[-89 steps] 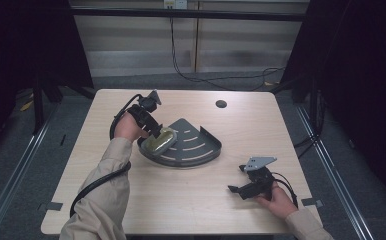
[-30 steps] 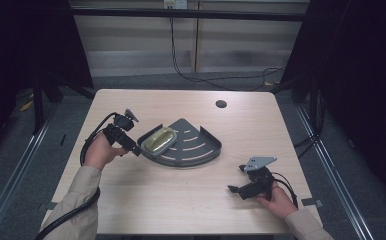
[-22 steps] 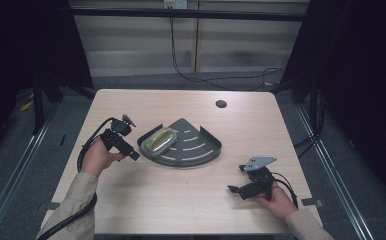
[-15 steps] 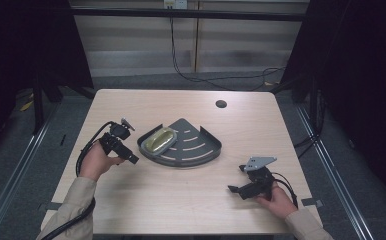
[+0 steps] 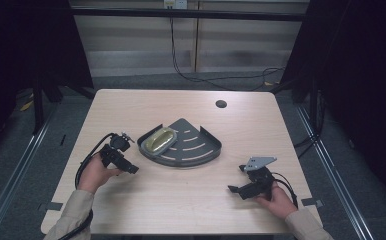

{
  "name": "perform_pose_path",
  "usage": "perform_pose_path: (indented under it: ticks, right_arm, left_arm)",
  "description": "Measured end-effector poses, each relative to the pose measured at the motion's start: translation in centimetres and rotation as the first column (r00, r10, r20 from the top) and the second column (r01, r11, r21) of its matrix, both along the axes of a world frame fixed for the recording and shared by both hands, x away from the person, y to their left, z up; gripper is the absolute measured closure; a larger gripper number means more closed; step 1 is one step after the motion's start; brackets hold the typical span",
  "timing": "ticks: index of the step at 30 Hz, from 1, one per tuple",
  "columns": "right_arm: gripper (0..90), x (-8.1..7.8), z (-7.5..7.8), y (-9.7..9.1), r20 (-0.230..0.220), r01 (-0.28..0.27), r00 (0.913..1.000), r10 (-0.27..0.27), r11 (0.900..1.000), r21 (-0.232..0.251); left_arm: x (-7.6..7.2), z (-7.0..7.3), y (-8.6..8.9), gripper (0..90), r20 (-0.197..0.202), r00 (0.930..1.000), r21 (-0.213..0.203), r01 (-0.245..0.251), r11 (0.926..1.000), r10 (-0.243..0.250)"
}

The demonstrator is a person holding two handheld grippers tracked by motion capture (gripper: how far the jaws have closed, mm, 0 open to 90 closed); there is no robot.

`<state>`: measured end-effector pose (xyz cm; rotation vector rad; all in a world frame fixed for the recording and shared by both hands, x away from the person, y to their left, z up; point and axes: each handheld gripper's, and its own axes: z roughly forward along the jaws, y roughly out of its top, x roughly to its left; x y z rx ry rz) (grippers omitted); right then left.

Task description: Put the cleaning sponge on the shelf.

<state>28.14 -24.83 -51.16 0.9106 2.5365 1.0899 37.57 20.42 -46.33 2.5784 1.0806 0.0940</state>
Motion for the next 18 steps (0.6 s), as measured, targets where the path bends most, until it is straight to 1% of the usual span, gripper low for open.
perform_pose_path:
  ticks: [2,3,6,7,8,9,11,15,16,17,18]
  right_arm:
    - [10.4,0.0,0.0,0.0,0.000,0.000,1.0000,0.000,1.0000,0.000]
    - [10.4,0.0,0.0,0.0,-0.001,0.001,1.0000,-0.001,1.0000,0.000]
    - [10.4,0.0,0.0,0.0,-0.001,0.001,1.0000,-0.001,1.0000,0.001]
    - [10.4,0.0,0.0,0.0,-0.001,0.000,1.0000,0.000,1.0000,0.000]
    - [10.4,0.0,0.0,0.0,-0.001,0.001,1.0000,-0.001,1.0000,0.000]
    - [10.4,0.0,0.0,0.0,-0.001,0.000,1.0000,0.000,1.0000,0.000]
    - [10.4,0.0,0.0,0.0,-0.002,0.001,1.0000,-0.001,1.0000,0.001]
    - [10.4,0.0,0.0,0.0,-0.001,0.001,1.0000,-0.001,1.0000,0.000]
    - [10.4,0.0,0.0,0.0,-0.001,0.001,1.0000,-0.001,1.0000,0.000]
    - [10.4,0.0,0.0,0.0,-0.001,0.001,1.0000,-0.001,1.0000,0.000]
    - [10.4,0.0,0.0,0.0,-0.002,0.001,1.0000,-0.001,1.0000,0.000]
  left_arm:
    - [-0.3,-0.4,0.1,20.0,0.012,0.9999,-0.009,0.009,0.9999,-0.009]
    - [-0.3,-0.6,0.2,19.9,0.021,0.9997,-0.007,0.013,0.9999,-0.013]
    - [-0.6,-1.3,0.5,19.4,0.021,0.9998,-0.007,0.004,1.0000,-0.004]
    - [-0.7,-1.5,0.6,19.4,0.020,0.9998,-0.004,0.009,1.0000,-0.009]
    - [-0.8,-1.7,0.6,18.1,0.036,0.9993,-0.011,0.009,0.9999,-0.008]
    - [-0.9,-1.7,0.8,17.5,0.038,0.9991,-0.009,0.020,0.9998,-0.020]
    - [-1.0,-1.7,0.9,18.0,0.047,0.9988,-0.019,0.019,0.9996,-0.018]
    - [-1.5,-2.0,1.1,15.1,0.080,0.9961,-0.026,0.038,0.9990,-0.035]
    - [-1.6,-2.1,1.2,14.6,0.091,0.9953,-0.038,0.037,0.9986,-0.033]
    - [-1.6,-2.1,1.3,14.4,0.106,0.9936,-0.039,0.044,0.9982,-0.040]
    - [-1.8,-2.2,1.4,14.3,0.112,0.9931,-0.050,0.042,0.9979,-0.036]
